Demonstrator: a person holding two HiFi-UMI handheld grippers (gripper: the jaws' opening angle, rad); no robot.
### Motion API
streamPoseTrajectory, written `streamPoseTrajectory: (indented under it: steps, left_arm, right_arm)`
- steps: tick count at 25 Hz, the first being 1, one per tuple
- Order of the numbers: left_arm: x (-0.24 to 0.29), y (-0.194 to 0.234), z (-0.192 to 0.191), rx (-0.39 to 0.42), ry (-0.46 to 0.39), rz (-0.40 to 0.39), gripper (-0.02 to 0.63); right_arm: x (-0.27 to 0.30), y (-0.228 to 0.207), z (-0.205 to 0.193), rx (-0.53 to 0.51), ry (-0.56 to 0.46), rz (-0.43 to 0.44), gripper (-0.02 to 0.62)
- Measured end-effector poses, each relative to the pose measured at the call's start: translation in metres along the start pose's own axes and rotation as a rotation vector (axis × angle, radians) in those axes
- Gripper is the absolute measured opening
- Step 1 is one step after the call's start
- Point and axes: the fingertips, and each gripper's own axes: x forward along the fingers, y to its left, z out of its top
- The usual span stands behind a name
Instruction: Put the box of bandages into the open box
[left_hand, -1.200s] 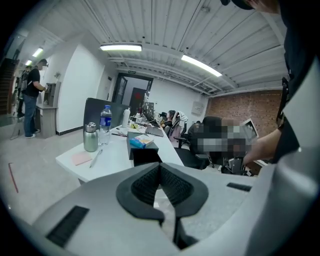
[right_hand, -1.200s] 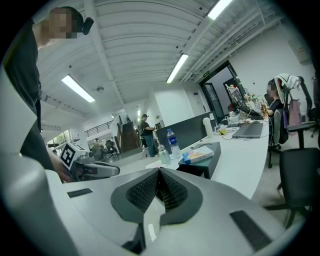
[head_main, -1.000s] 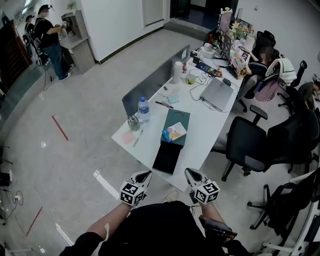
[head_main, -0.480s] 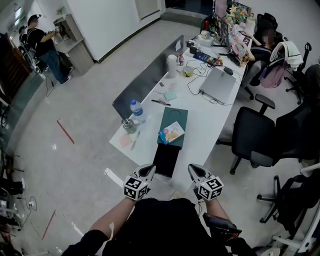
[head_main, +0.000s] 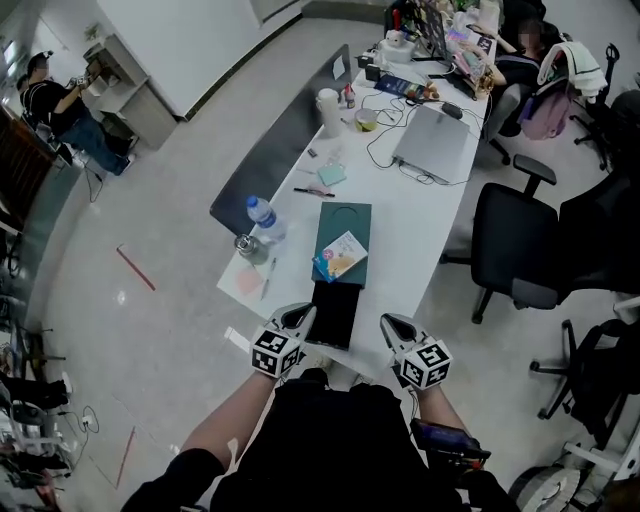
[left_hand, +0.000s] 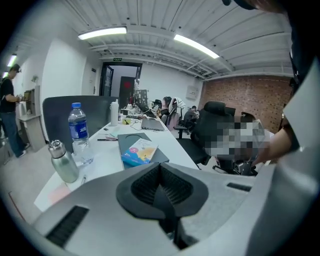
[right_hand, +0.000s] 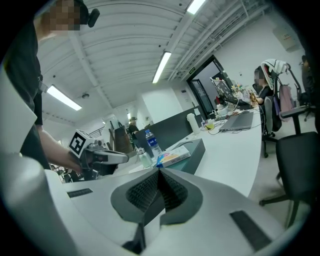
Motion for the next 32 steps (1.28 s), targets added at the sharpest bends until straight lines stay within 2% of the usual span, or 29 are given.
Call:
streamPoseTrajectory:
  steps: [8, 13, 21, 27, 32]
  left_arm:
    - [0.038, 0.021, 0.03, 0.09, 0.046, -0.103, 0.009]
    - [0.062, 0.033, 0.03, 0.126, 0.122, -0.157, 0.019]
    - [0.097, 0.049, 0.037, 0.202, 0.229, -0.201, 0.097]
    - [0.122, 0.049, 0.04, 0.261, 0.322, -0.209, 0.195]
    - [0.138, 0.05, 0.033, 0.267, 0.416, -0.188, 0.275]
  right_arm:
    - [0.01, -0.003, 0.01, 0.035, -0.037, -0.115, 0.024]
    - [0.017, 0.001, 0.006, 0.061, -0.037, -0.181, 0.025]
    - [0.027, 0.005, 0.001, 0.103, -0.043, -0.257, 0.024]
    - [0.03, 0.003, 0.002, 0.116, -0.067, -0.279, 0.025]
    - [0.023, -0.002, 0.003, 0.127, -0.078, -0.294, 0.025]
